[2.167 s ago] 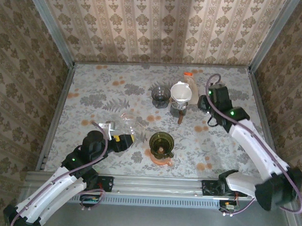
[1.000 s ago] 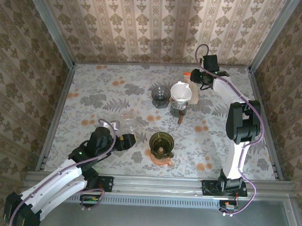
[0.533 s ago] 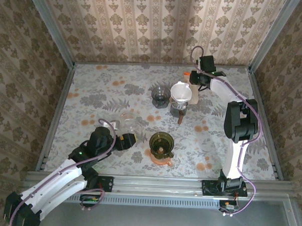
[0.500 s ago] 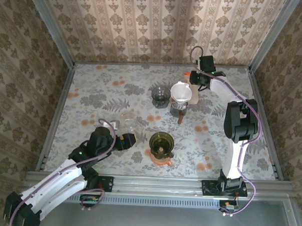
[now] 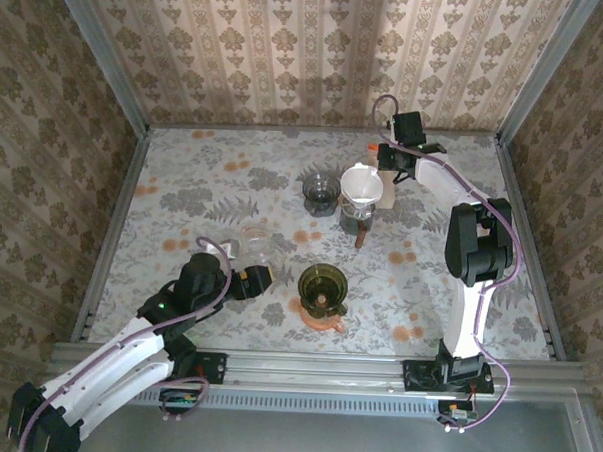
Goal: Place the coffee filter in the dripper
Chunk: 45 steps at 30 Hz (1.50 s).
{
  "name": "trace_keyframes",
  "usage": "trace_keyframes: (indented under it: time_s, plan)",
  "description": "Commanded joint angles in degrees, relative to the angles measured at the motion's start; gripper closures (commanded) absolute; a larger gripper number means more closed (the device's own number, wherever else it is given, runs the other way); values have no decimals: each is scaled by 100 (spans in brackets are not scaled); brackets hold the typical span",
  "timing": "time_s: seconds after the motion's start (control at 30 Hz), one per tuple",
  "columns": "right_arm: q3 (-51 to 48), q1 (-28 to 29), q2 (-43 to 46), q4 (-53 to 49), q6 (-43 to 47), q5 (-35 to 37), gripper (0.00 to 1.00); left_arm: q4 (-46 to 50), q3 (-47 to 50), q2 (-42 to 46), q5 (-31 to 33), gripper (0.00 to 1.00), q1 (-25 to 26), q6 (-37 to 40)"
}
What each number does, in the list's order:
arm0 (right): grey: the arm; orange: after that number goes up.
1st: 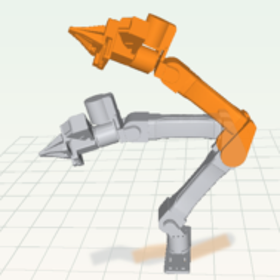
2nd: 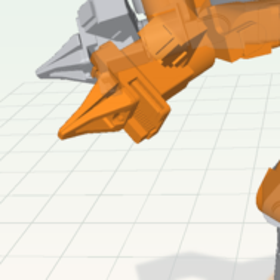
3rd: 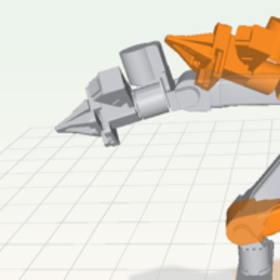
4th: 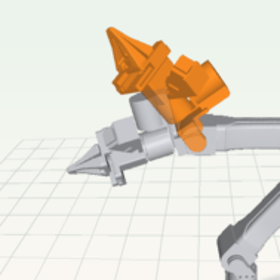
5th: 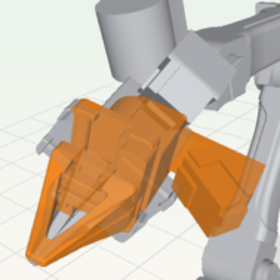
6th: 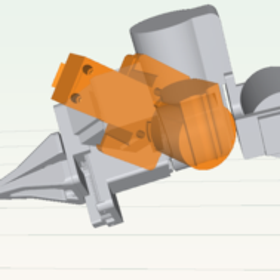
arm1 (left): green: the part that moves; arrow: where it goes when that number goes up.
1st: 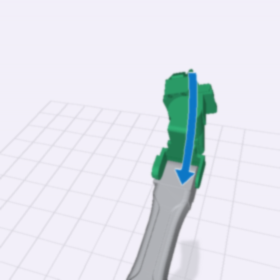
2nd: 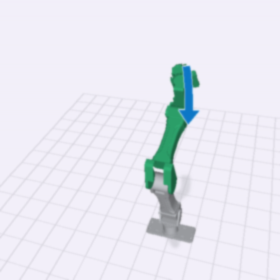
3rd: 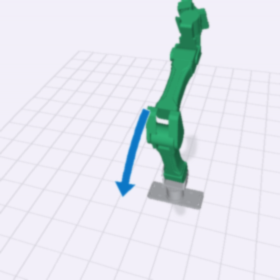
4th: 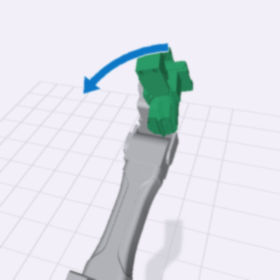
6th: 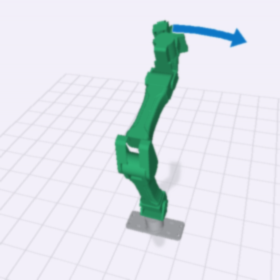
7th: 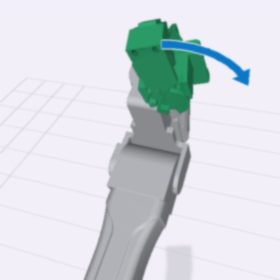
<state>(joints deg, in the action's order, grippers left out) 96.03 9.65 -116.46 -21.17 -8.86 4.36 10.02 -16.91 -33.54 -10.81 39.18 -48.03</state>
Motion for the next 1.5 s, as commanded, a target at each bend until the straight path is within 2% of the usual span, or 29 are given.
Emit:
trace_keyframes:
  time_s: [0.0, 0.67, 1.13, 1.23, 1.47]
  plan:
    - [-77, 27, 113, -62, 117, 222, 88, -150, -14, 5, -106, 21, -55, -79]
    - [-924, -104, 1083, -168, 165, 1035, 93, -302, 168, 254, -238, 21, -55, -101]
    - [-1450, -368, 1223, -127, 180, 1255, 92, -45, 170, 620, -229, 21, -51, -75]
    - [-1499, -376, 1223, -85, 140, 1258, 89, -35, 170, 627, -220, 21, -51, -75]
    - [-1526, -378, 1356, -40, -27, 1264, 70, -38, 159, 621, -211, 21, -53, -75]
